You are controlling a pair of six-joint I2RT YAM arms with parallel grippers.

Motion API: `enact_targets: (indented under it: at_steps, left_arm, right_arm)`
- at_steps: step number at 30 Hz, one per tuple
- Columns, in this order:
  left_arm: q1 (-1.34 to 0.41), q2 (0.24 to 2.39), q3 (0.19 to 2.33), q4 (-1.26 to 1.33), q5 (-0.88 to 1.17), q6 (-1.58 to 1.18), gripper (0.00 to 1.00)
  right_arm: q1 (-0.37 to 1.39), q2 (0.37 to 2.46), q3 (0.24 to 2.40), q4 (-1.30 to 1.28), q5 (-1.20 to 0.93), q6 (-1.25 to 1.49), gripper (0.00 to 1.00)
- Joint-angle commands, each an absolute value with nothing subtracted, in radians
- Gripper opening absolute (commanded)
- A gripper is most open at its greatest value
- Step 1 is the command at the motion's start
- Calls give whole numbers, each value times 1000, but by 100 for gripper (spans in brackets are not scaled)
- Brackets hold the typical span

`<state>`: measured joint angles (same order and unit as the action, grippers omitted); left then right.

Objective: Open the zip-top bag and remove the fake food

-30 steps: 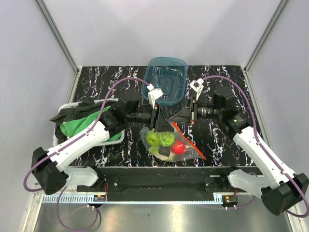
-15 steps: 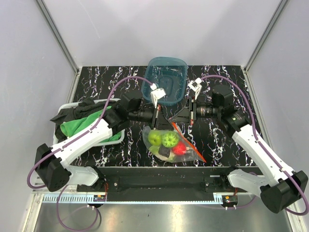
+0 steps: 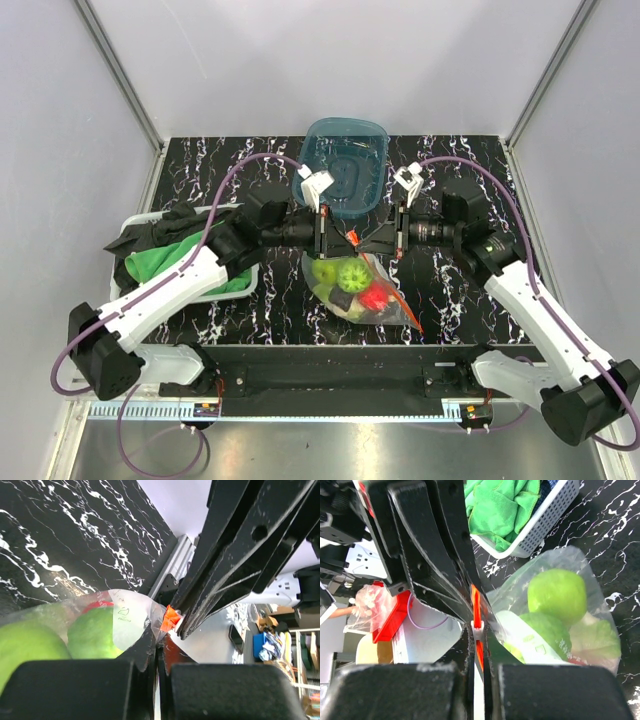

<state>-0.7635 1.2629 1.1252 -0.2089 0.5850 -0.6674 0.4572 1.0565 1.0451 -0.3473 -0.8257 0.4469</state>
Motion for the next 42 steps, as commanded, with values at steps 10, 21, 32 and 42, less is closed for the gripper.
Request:
enact_targets:
  at_steps: [10, 21, 32, 42]
  left_arm:
    - [-623, 1233, 1200, -155, 486, -618, 0]
    - [-531, 1292, 1184, -94, 548, -639, 0]
    - [-572, 1307, 1131, -26, 756, -667, 0]
    - [-583, 1289, 1028, -3, 861, -615, 0]
  right_arm:
    - [465, 802, 884, -577, -764, 416, 0]
    - [463, 534, 753, -819, -709, 477, 0]
    - [463, 515, 758, -847, -635, 528, 78]
    - [463, 857, 1094, -862, -385, 213, 84]
